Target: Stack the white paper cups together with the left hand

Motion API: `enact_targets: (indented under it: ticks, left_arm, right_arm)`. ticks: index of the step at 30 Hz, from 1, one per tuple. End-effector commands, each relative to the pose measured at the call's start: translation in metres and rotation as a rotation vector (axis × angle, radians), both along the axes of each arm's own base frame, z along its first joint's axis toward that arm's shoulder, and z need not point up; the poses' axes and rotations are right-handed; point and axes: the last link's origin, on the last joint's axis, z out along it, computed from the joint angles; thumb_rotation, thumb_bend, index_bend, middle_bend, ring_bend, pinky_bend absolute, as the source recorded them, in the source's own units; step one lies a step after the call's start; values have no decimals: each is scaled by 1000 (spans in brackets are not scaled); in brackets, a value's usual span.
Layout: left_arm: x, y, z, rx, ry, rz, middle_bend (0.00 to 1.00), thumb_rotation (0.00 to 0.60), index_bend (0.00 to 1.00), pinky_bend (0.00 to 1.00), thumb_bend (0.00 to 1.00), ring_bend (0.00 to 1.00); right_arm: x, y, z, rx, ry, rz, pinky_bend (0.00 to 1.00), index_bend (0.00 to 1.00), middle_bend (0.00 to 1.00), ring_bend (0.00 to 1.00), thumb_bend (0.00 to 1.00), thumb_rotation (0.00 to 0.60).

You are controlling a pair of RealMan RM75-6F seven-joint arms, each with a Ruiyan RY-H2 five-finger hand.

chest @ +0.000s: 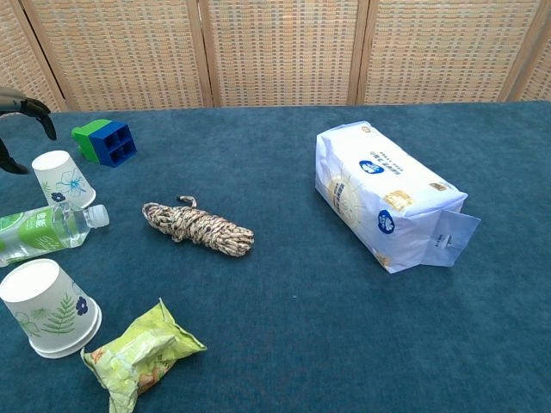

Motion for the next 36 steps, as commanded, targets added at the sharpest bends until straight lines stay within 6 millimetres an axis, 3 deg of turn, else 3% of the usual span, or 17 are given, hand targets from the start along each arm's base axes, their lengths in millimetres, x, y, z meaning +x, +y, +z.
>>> enact_targets:
  ticks: [1,6,14,20,27,36]
  left_arm:
    - [-1,2,-5,-3,-4,5,0,600,260,0,265,0]
    - [-3,4,-11,-6,0,6,0,600,283,0,265,0]
    - [-6,5,-17,-7,9,10,0,600,406,0,265,0]
    - [1,5,-15,7,-23,-13,0,600,418,0,264,0]
    - [33,-5,11,17,-79,-101,0,600,418,0,265,0]
    - [76,-44,46,-9,-151,-213,0,600,418,0,265,0]
  right_arm:
    - [0,0,0,2,0,0,0,0,0,0,0,600]
    - [0,0,0,0,-3,0,0,0,0,0,0,600]
    - [0,1,2,-8,-8,0,0,0,0,0,0,600]
    - [0,1,2,-5,-8,-1,0,0,0,0,0,600]
    - [0,1,1,-4,-7,-2,0,0,0,0,0,600]
    - [1,2,0,0,-6,3,0,0,0,0,0,600]
